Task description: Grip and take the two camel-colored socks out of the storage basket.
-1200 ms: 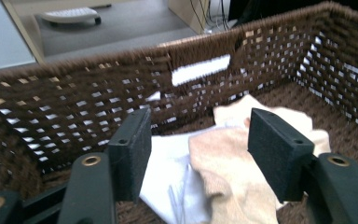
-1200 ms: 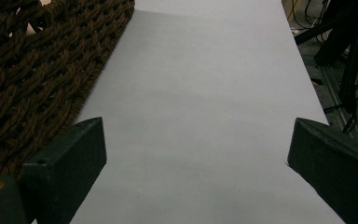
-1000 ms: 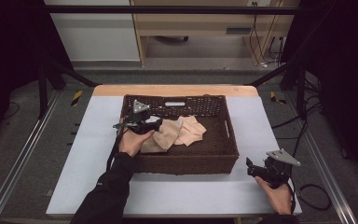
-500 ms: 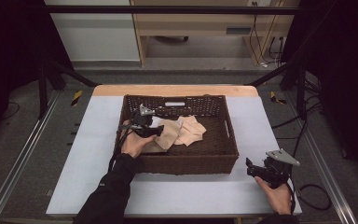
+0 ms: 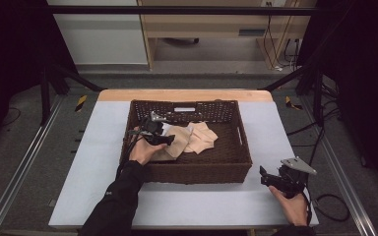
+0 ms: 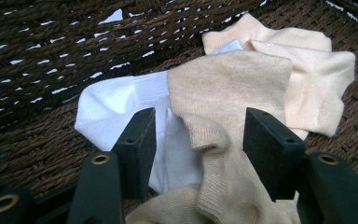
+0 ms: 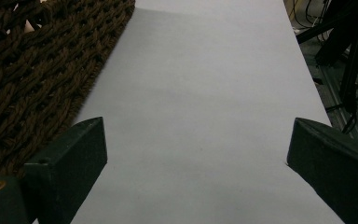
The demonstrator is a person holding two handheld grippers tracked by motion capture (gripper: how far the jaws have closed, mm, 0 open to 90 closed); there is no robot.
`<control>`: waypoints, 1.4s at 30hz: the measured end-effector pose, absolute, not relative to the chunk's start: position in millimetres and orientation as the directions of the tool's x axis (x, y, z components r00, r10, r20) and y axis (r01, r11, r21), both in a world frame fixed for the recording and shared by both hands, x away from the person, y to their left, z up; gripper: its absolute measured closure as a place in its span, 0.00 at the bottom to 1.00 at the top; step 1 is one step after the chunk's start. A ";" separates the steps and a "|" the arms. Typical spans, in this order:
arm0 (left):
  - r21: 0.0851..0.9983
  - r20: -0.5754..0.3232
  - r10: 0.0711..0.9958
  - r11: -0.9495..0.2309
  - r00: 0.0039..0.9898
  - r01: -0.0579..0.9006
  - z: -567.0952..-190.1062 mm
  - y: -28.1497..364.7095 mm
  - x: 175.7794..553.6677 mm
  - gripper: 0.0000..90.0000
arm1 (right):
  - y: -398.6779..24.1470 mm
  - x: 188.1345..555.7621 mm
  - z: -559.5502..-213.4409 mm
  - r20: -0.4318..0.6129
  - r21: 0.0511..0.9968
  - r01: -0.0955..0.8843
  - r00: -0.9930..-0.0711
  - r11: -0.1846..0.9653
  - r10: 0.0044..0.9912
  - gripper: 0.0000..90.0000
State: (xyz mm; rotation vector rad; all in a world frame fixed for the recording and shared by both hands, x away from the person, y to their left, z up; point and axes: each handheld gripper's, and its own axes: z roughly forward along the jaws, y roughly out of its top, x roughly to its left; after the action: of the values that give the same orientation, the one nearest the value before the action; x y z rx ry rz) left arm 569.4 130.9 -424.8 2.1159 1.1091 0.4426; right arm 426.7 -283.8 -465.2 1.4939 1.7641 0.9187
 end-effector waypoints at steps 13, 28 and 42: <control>0.690 -0.008 0.786 -0.443 0.619 0.572 -419.4 130.8 565.9 0.92 | -284.0 426.4 -464.8 -0.031 0.836 0.538 -0.149 0.107 0.988 0.06; 0.804 -0.041 0.787 -0.339 0.615 0.488 -403.0 138.9 555.2 0.94 | -284.6 425.7 -464.3 -0.034 0.838 0.535 -0.146 0.108 0.989 0.06; 0.927 -0.029 0.790 -0.207 0.612 0.312 -360.5 152.9 533.2 0.94 | -285.0 425.6 -463.9 -0.032 0.838 0.536 -0.143 0.105 0.989 0.06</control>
State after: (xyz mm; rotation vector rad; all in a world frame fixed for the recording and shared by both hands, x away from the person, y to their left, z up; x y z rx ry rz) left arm 533.2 152.9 -360.5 1.7844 0.8965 0.5672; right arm 425.6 -285.0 -463.9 1.4946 1.7571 0.9223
